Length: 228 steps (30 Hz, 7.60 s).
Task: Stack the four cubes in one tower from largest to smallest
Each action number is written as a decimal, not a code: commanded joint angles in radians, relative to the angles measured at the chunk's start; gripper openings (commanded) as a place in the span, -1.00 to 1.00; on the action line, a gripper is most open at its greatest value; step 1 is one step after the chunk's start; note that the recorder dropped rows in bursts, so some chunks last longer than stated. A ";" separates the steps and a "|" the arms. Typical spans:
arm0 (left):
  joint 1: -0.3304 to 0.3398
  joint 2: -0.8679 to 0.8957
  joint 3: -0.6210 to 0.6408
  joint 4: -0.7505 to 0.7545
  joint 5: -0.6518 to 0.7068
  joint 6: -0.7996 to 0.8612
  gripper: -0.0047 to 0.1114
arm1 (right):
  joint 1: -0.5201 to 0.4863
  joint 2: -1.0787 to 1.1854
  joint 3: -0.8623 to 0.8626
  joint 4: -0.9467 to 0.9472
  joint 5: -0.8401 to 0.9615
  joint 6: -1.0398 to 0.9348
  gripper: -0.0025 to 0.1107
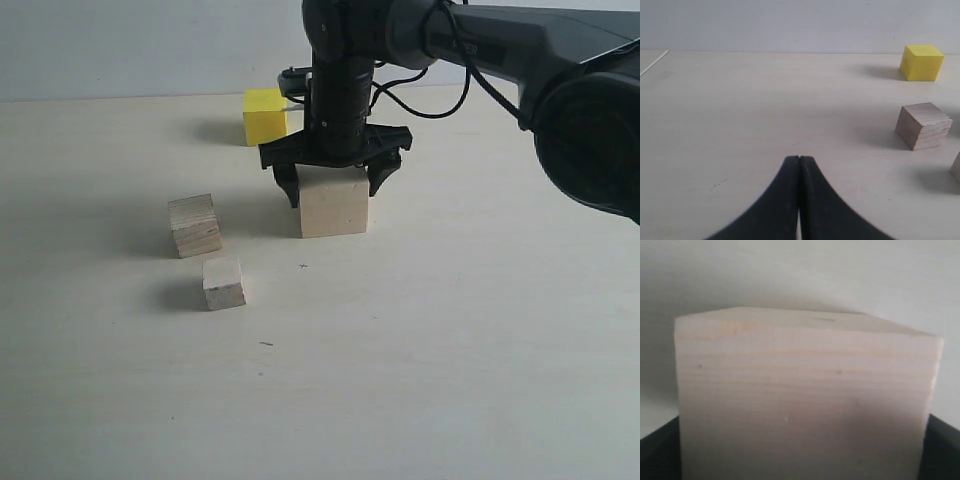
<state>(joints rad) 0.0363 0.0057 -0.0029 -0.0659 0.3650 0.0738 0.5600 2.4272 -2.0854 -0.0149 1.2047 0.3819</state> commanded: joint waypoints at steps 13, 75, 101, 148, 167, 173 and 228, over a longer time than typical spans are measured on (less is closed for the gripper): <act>-0.005 -0.006 0.003 0.000 -0.011 -0.004 -0.92 | -0.001 -0.008 -0.008 0.015 -0.026 0.029 0.62; -0.005 -0.006 0.003 0.000 -0.011 -0.004 -0.92 | 0.087 -0.052 -0.006 0.071 0.016 -0.100 -0.96; -0.053 -0.006 0.003 0.000 -0.011 -0.004 -0.92 | 0.127 -0.391 0.408 0.009 -0.143 0.169 -0.96; -0.053 -0.006 0.003 0.000 -0.011 -0.004 -0.92 | 0.127 -0.141 0.213 0.057 -0.080 0.254 -0.96; -0.053 -0.006 0.003 0.000 -0.011 -0.004 -0.92 | 0.127 -0.141 0.213 0.065 -0.047 0.273 -0.14; -0.053 -0.006 0.003 0.000 -0.011 -0.004 -0.92 | 0.127 -0.141 0.213 0.067 -0.047 0.268 0.29; -0.053 -0.006 0.003 0.000 -0.011 -0.004 -0.92 | 0.127 -0.328 0.213 0.015 -0.002 0.220 0.69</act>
<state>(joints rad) -0.0112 0.0057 -0.0029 -0.0659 0.3650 0.0738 0.6888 2.1392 -1.8624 0.0259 1.1910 0.6131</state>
